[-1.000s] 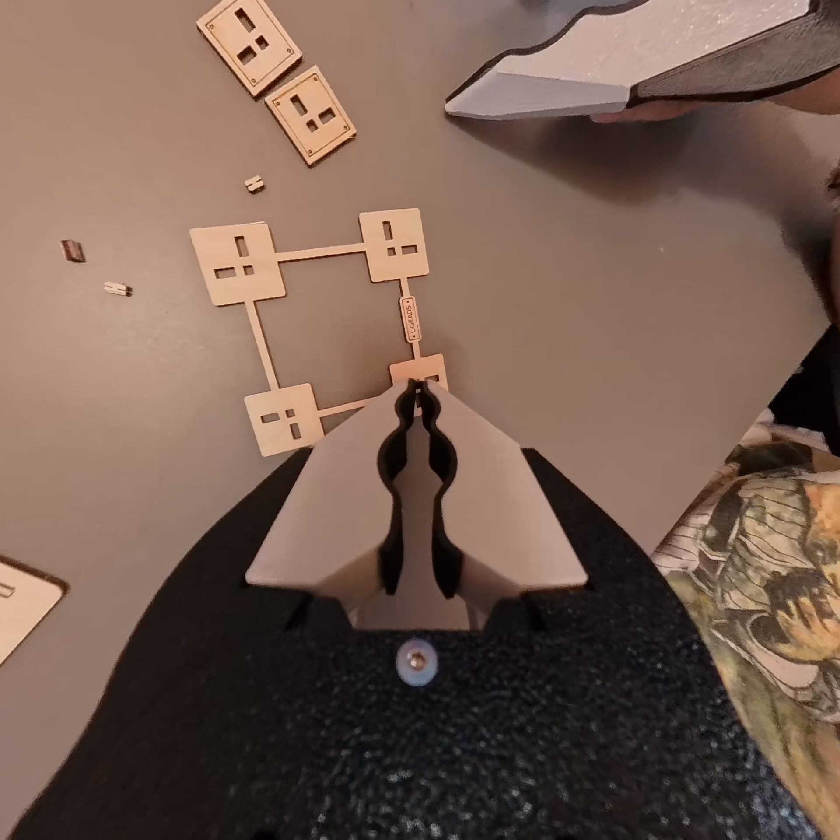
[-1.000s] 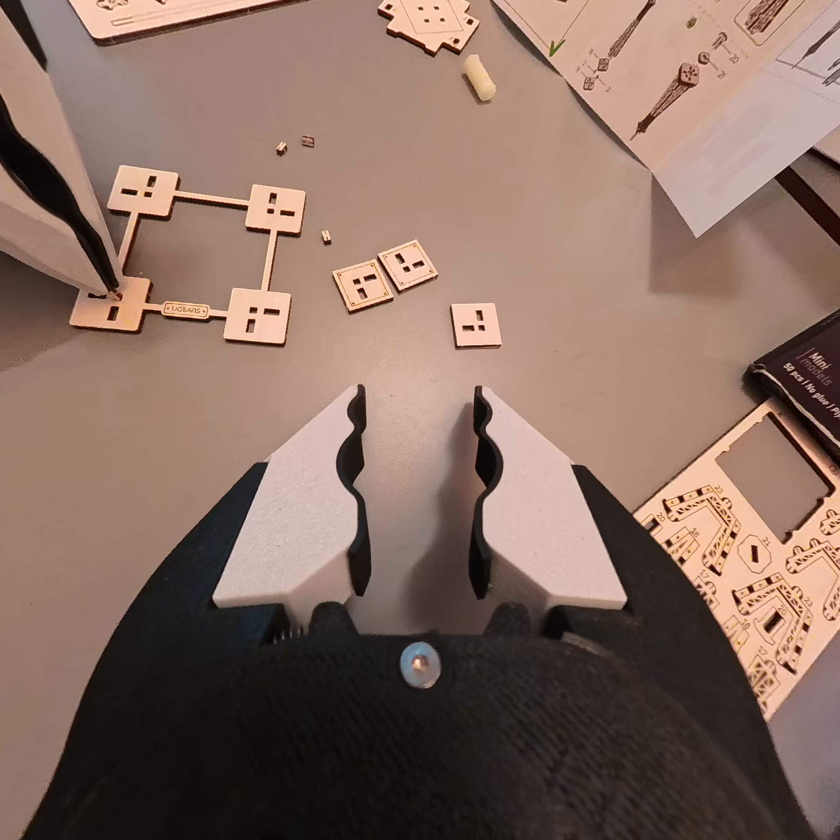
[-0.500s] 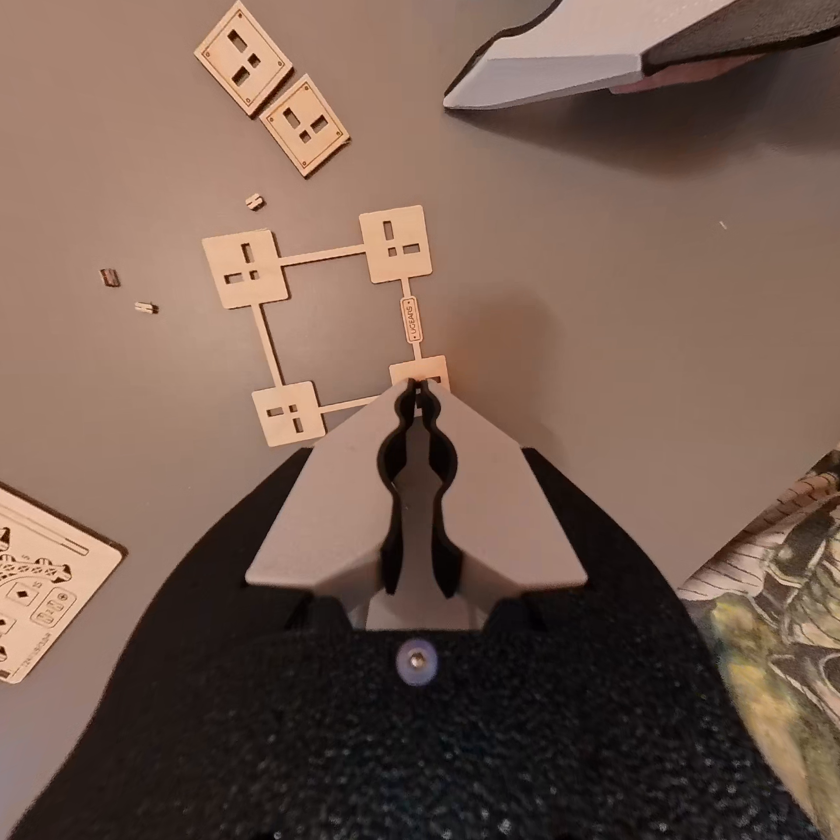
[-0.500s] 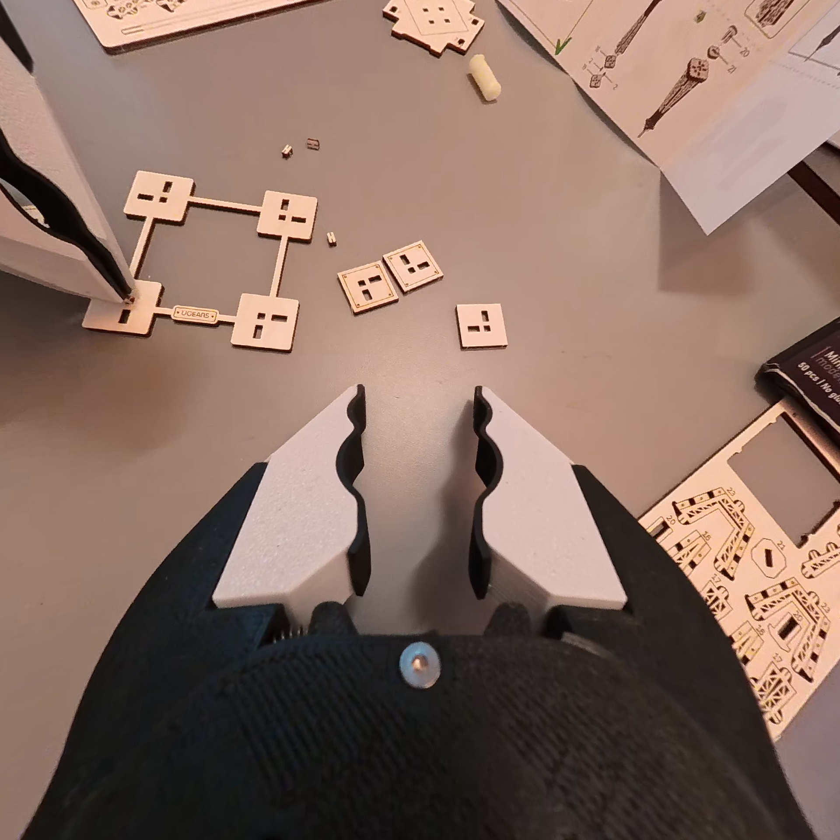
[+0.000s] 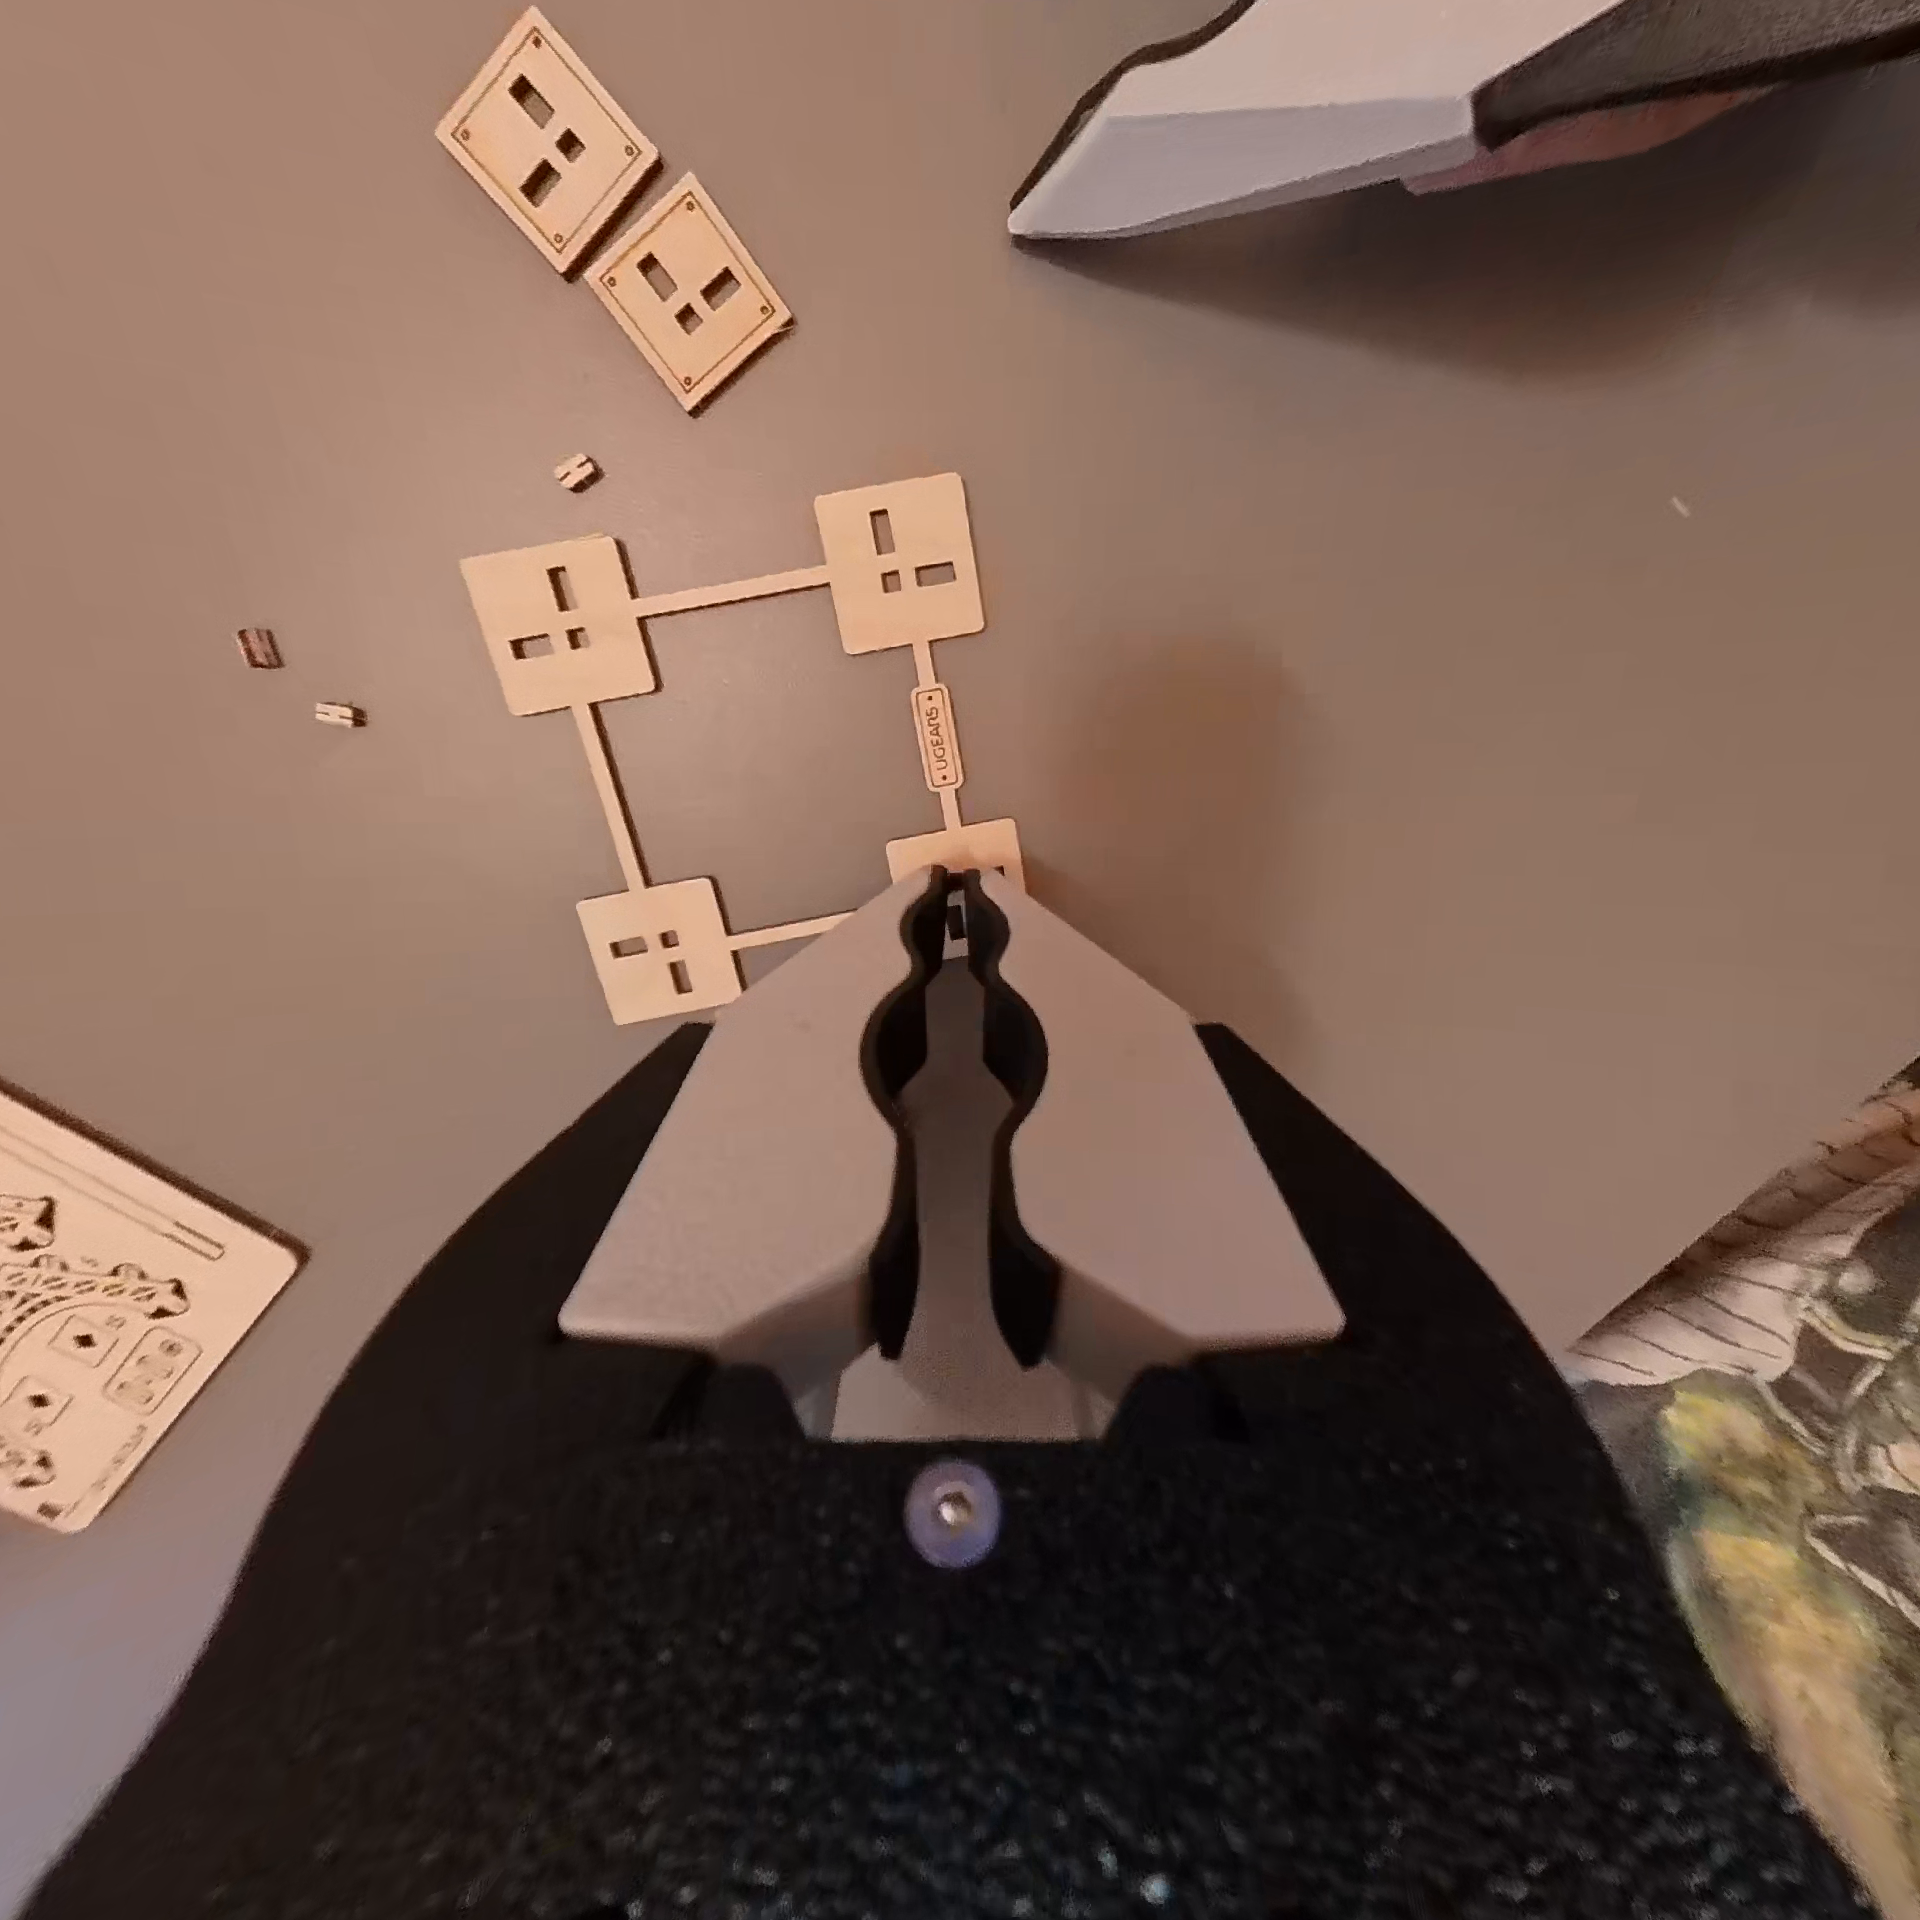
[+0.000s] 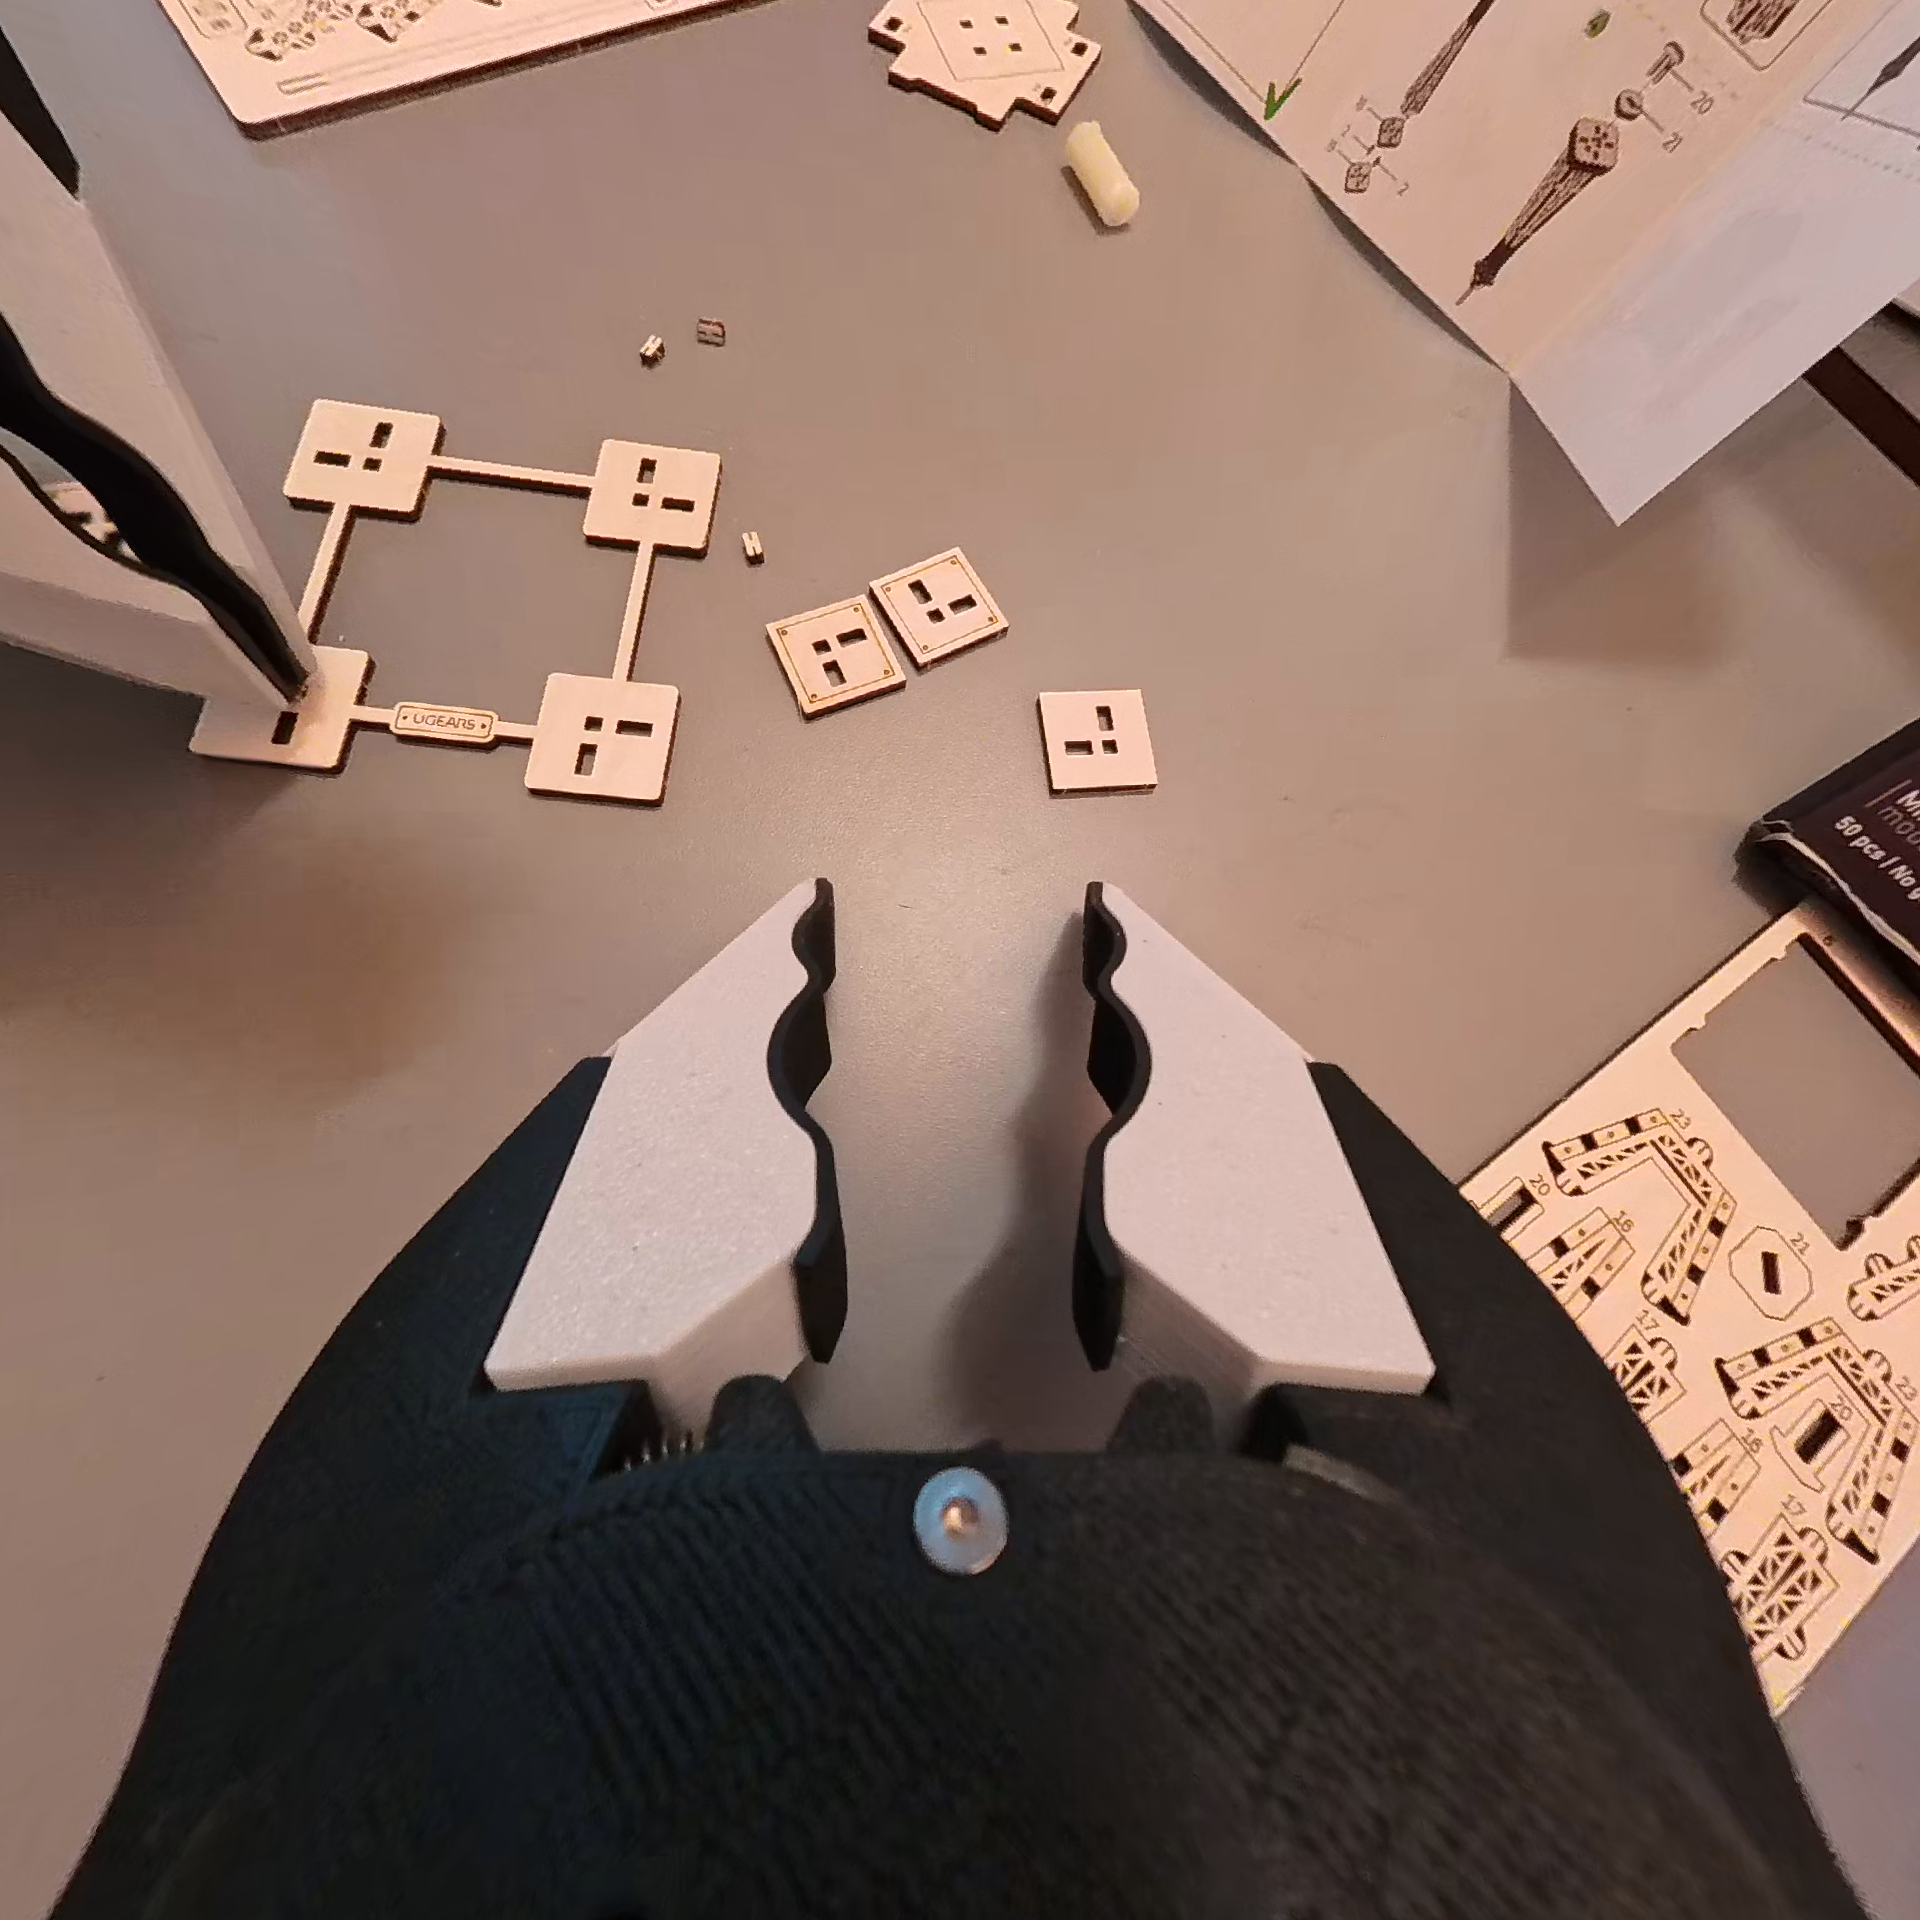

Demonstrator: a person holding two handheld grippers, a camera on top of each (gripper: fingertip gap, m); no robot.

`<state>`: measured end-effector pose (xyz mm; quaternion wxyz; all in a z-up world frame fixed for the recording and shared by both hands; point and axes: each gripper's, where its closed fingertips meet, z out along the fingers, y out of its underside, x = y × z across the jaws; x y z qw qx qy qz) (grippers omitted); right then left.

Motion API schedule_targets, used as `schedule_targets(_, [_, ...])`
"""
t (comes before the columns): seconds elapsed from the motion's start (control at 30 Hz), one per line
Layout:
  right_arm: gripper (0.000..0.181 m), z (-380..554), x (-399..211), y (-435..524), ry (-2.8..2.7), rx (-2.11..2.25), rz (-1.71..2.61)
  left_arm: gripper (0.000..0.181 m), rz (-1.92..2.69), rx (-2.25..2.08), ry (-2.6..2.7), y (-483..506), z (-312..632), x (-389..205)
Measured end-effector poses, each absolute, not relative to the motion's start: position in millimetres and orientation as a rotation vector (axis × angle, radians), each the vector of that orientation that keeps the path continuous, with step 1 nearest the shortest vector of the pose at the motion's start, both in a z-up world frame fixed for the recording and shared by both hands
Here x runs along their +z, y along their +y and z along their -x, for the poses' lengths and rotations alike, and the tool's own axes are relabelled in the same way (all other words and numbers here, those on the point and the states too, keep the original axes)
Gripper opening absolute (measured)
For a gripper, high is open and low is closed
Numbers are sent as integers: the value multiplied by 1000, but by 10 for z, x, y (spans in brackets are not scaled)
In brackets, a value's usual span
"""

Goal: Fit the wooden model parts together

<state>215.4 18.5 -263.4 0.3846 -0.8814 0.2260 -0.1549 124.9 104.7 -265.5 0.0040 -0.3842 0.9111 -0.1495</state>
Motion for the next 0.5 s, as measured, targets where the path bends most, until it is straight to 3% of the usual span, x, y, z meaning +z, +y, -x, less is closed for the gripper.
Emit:
schedule_targets(0.23, [47,-2162,-2637,173,587,-383,2240,21,1284,-674,2816,1023,-1263,-2552])
schedule_targets(0.33, [47,-2166,-2634,163,586,-392,2244,12,1256,-690,2736,1096,-1356,-2436])
schedule_targets(0.5, [46,-2167,-2640,168,598,-371,2231,12,1166,-600,2726,1115,-1298,-2445])
